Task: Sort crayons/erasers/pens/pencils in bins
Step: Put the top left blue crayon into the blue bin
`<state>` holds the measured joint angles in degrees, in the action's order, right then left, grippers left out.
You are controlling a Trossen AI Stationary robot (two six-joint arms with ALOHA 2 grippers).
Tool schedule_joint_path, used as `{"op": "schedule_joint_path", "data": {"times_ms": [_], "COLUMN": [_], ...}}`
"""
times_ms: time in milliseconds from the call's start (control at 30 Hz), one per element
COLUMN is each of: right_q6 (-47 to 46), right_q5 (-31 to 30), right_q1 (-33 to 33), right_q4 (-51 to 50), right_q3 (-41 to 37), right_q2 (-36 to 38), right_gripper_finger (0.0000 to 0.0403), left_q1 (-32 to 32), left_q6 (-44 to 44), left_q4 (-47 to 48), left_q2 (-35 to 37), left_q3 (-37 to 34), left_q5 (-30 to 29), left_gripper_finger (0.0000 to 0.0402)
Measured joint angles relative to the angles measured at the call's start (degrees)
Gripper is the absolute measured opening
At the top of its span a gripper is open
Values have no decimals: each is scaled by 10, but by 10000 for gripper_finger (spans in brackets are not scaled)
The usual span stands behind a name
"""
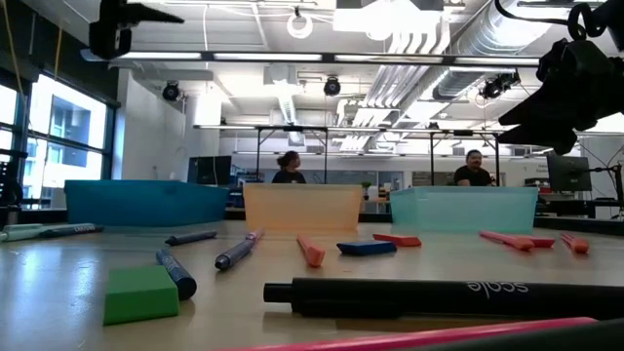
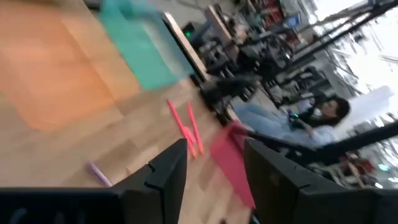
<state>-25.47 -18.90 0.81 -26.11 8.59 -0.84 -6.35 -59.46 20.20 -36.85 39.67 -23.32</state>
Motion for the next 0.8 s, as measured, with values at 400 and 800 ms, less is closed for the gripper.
{"op": "schedule_joint_path", "data": {"times_ms": [400, 800], "right_q6": [0, 0], "right_q5": [0, 0], "right_q1": [0, 0], "right_q4": [0, 0], "right_q3": [0, 0], "right_q2": [0, 0], "right_gripper_finger": [220, 220], "left_q1": [0, 0], "left_q6": [31, -13], "left_q4": [-2, 155], "left_q2": [-67, -113], "left_q3": [133, 186], "left_q5": [18, -31], "left_gripper_finger": [144, 144]}}
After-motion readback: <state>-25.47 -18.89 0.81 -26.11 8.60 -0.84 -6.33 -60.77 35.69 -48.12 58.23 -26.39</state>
